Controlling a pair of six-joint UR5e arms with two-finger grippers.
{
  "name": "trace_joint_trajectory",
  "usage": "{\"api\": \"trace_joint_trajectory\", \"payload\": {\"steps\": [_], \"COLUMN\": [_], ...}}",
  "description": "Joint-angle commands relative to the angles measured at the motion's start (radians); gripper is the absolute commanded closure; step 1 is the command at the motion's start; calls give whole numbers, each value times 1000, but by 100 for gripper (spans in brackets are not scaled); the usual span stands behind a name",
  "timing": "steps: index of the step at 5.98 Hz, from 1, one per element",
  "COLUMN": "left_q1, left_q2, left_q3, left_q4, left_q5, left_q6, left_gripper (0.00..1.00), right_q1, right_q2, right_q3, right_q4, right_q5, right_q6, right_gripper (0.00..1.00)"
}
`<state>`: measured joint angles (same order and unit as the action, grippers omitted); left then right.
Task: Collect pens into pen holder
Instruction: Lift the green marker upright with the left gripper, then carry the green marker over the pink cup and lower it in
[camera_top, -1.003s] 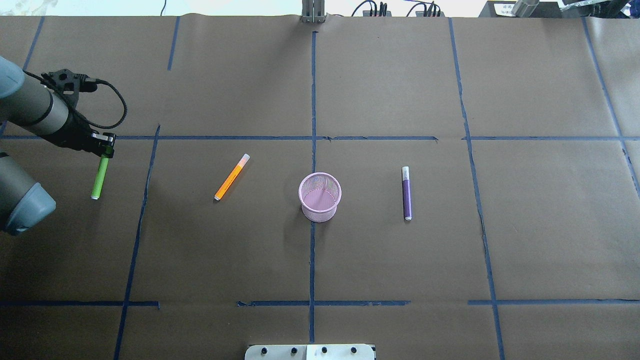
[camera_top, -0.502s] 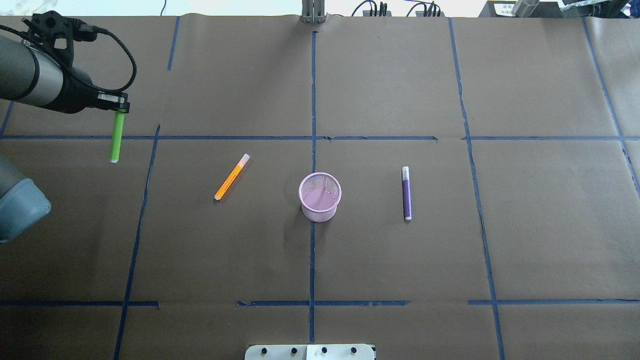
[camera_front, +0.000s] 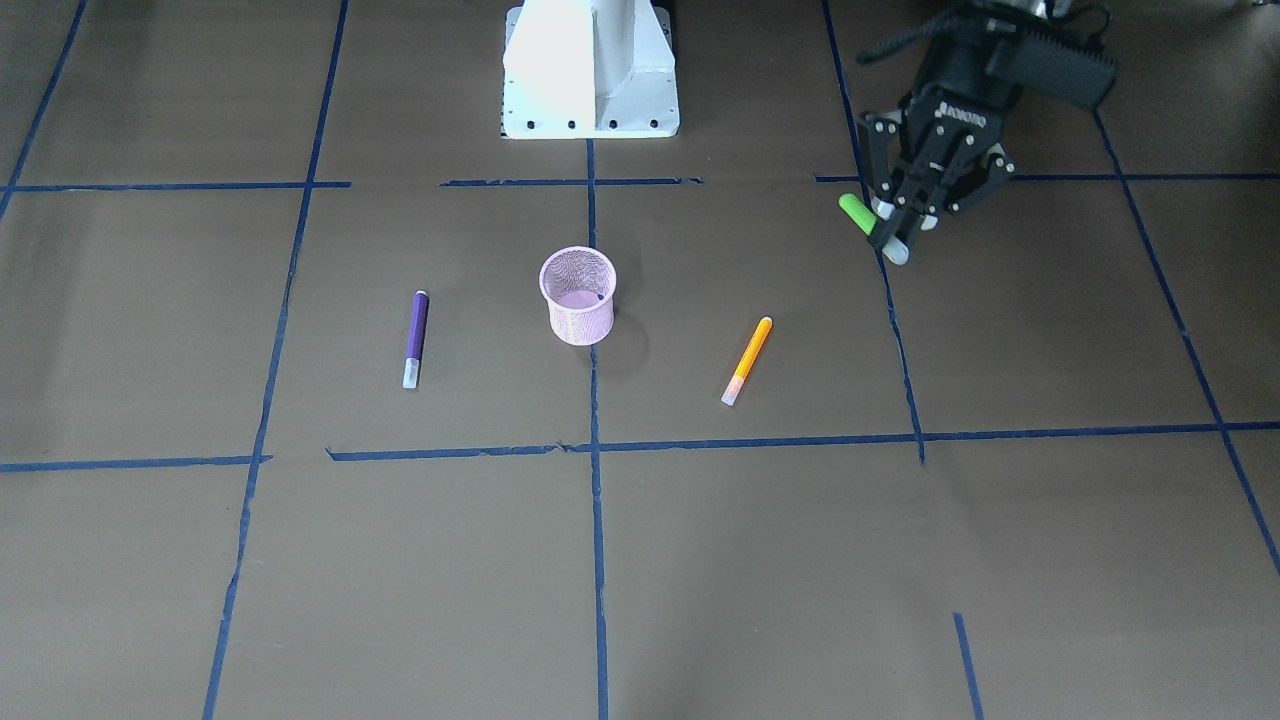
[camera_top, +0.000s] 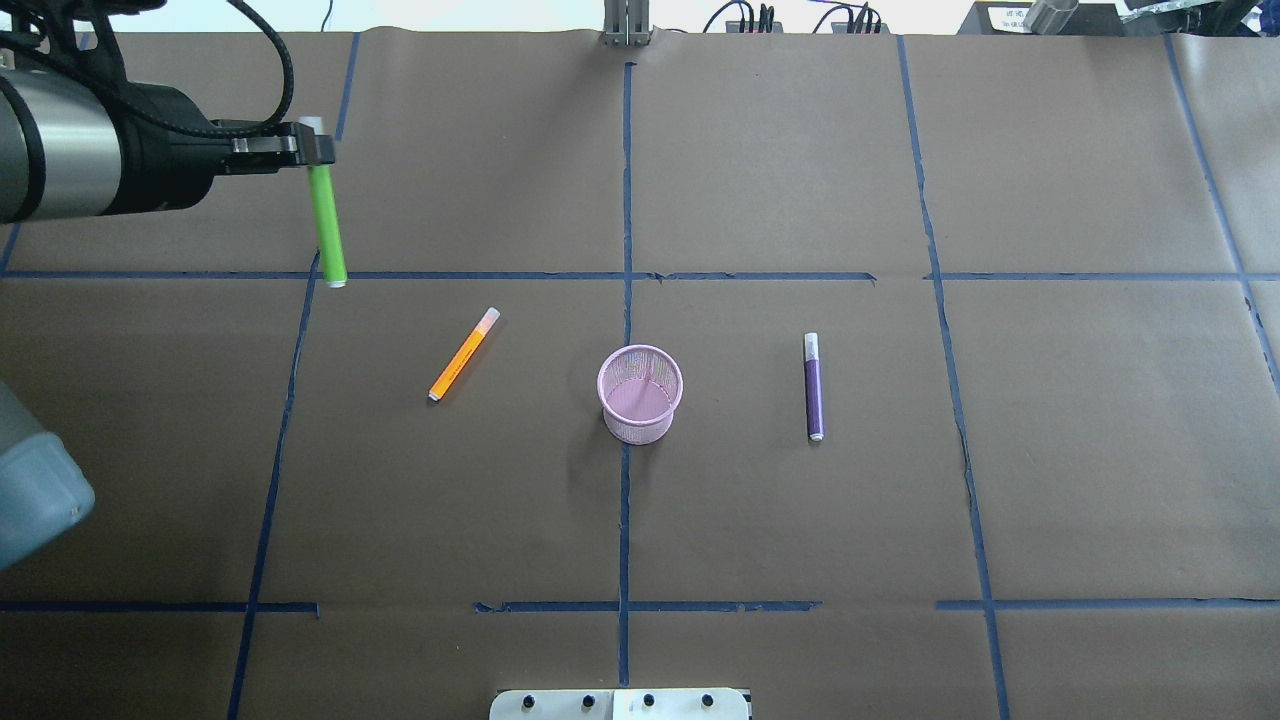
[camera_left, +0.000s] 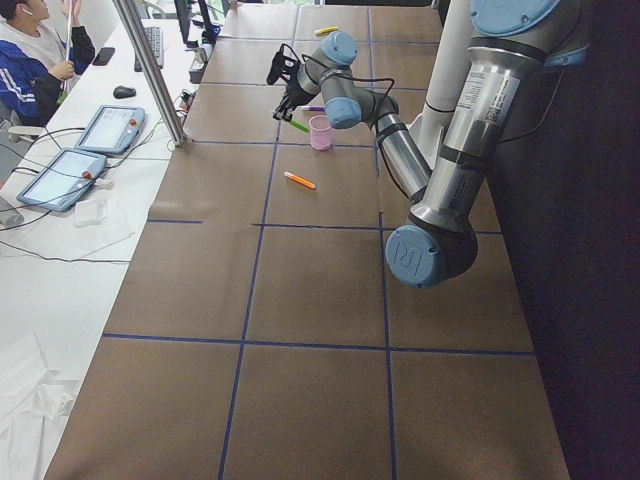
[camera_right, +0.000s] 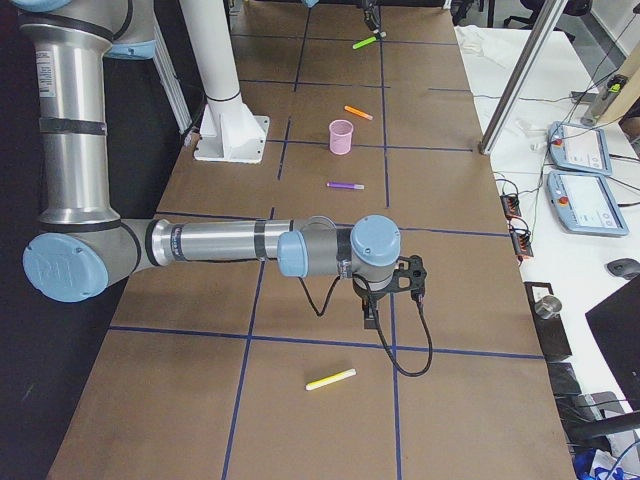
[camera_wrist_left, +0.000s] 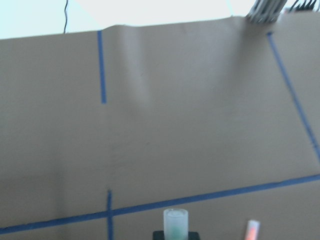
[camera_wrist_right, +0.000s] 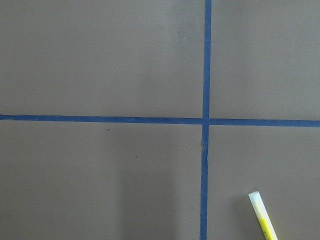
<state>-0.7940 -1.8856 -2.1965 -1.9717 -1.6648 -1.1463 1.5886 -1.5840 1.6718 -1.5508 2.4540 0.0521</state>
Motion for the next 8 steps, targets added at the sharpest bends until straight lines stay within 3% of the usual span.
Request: {"api": "trace_joint_trajectory", "payload": {"steps": [1,2,3,4,6,8], "left_q1": [258,409,477,496,496,490], "left_q2": [-6,-57,-104,-122,-202,-231], "left_q3": [-5,42,85,134,392,428], "left_q4": [-174,-215,-217,-222,-486,-515], "left_q5": [345,554,662,674,718,717], "left_q6": [-70,-63,-31,56,150,192], "left_gripper": [100,100,100,100,100,100], "right_q1": [-1,-1,-1,-1,-1,-3], "right_q2": [-1,1,-1,-1,-1,-1], "right_q3": [-1,-1,-1,-4,-7,-7], "right_q4": [-2,0,0,0,0,-2], "right_q5": [0,0,-3,-3,-3,-1], "right_q6": [0,-3,-3,-2,-2,0], "right_gripper": [0,0,0,0,0,0]}}
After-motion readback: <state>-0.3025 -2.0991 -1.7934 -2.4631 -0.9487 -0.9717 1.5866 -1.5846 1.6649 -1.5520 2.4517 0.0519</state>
